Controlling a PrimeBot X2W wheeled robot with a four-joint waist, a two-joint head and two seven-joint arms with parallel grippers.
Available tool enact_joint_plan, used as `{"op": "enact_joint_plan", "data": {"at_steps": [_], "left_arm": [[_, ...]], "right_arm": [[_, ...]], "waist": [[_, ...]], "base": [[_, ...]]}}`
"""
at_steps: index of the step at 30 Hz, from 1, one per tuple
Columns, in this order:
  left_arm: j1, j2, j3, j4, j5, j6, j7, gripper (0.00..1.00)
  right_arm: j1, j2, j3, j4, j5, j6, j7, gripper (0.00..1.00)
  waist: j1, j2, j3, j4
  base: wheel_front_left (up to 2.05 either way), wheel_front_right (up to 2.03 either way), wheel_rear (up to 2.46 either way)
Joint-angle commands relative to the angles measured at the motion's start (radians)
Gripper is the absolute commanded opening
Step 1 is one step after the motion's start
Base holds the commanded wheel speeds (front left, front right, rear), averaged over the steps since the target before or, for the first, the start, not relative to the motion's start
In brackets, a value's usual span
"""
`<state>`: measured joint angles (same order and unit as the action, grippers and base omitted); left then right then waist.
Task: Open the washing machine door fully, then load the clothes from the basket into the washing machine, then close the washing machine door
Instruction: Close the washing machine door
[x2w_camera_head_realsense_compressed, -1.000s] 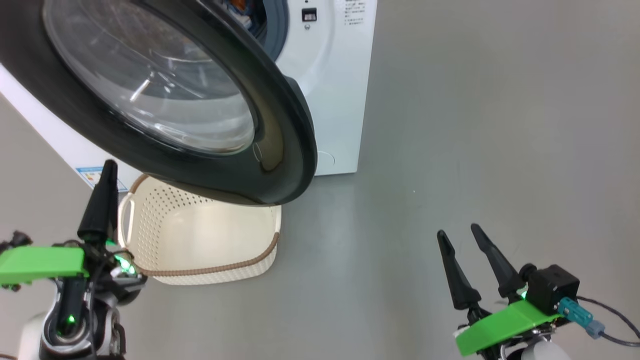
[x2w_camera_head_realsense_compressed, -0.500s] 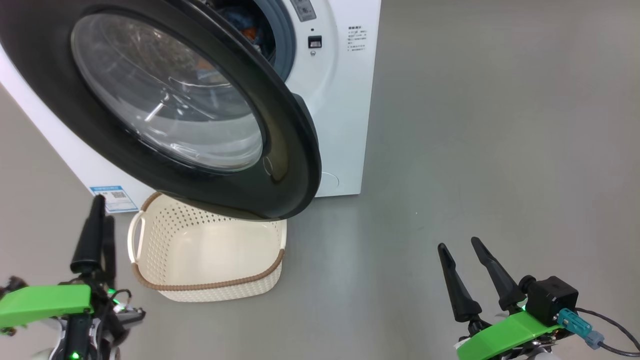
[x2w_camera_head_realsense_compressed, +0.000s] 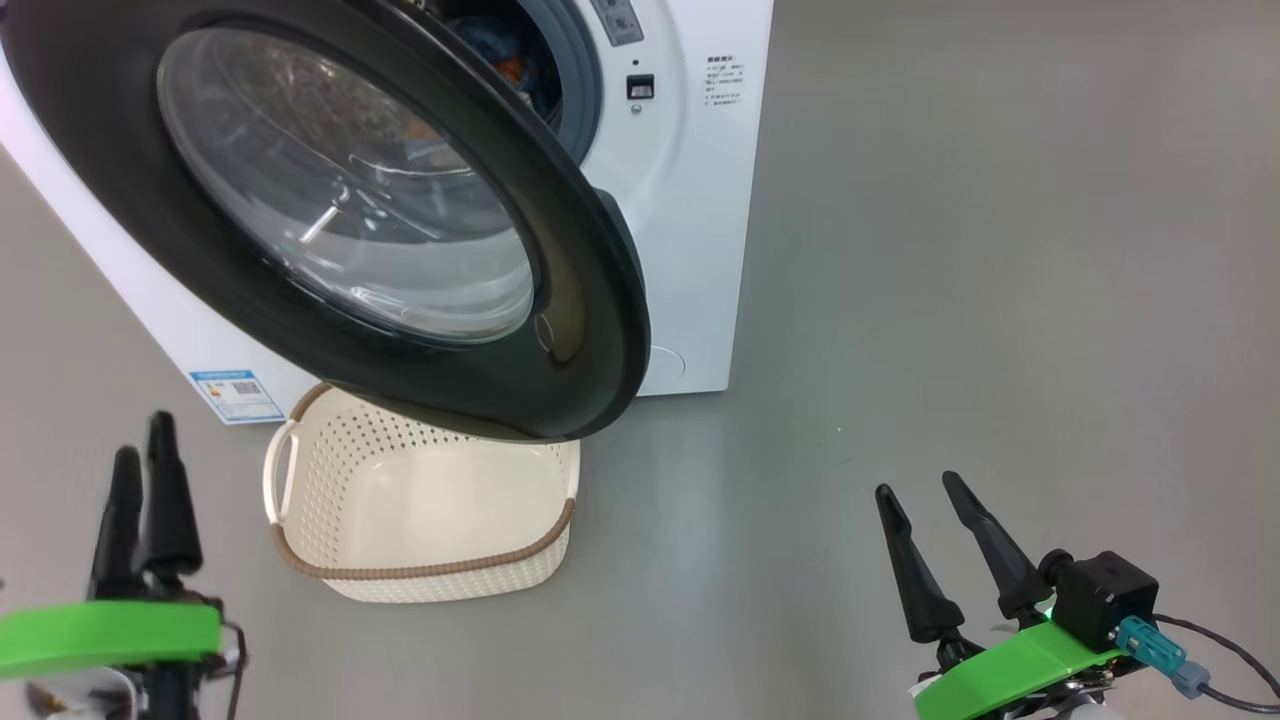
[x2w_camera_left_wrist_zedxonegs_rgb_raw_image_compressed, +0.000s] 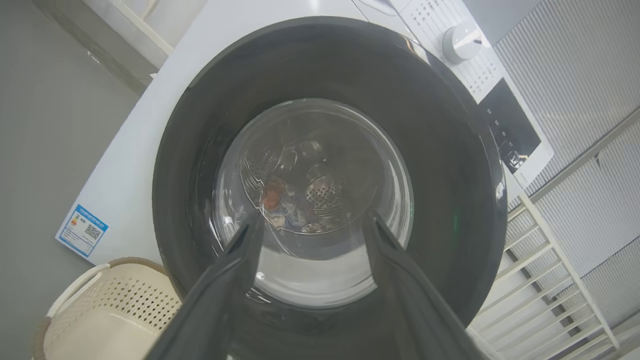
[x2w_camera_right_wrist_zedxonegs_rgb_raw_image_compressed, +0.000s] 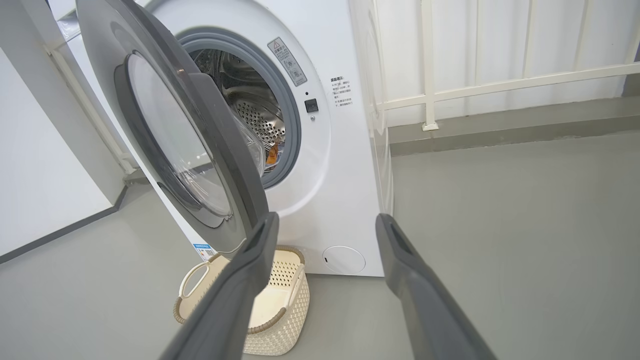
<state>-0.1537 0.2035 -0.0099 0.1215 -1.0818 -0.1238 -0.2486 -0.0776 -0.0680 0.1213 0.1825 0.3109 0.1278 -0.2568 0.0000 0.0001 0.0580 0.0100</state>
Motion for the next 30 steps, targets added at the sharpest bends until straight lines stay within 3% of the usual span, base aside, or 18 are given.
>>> {"op": "enact_joint_plan", "data": {"at_steps": [1,8,16,23,30], "left_arm": [[-0.006,0.042,0.025,-0.011,0.05,-0.007,-0.009,1.0],[0.015,0.016,0.076,-0.01,0.395,-0.007,-0.013,1.0],[0.059,0.003,0.08,-0.019,0.683,-0.007,-0.013,1.0],[0.099,-0.034,0.099,-0.019,0.81,-0.001,-0.013,1.0],[0.137,-0.069,0.115,-0.029,0.847,-0.003,-0.013,1.0]], "right_arm": [[0.004,-0.004,0.027,-0.029,0.0,0.003,-0.005,1.0],[0.001,-0.004,0.026,-0.034,-0.004,0.003,-0.005,1.0],[0.0,-0.003,0.023,-0.038,-0.005,0.003,-0.005,1.0],[-0.001,-0.002,0.023,-0.044,-0.006,0.003,-0.005,1.0],[-0.002,-0.002,0.023,-0.05,-0.009,0.003,-0.005,1.0]], "waist": [[0.0,-0.0001,0.001,0.001],[0.0,-0.0001,0.005,0.0],[0.0,-0.0001,0.012,-0.002],[0.0,-0.0001,0.016,-0.005],[0.0,-0.0001,0.019,-0.008]], "base": [[0.0,0.0,0.0],[0.0,0.0,0.0],[0.0,0.0,0.0],[0.0,0.0,0.0],[0.0,0.0,0.0]]}}
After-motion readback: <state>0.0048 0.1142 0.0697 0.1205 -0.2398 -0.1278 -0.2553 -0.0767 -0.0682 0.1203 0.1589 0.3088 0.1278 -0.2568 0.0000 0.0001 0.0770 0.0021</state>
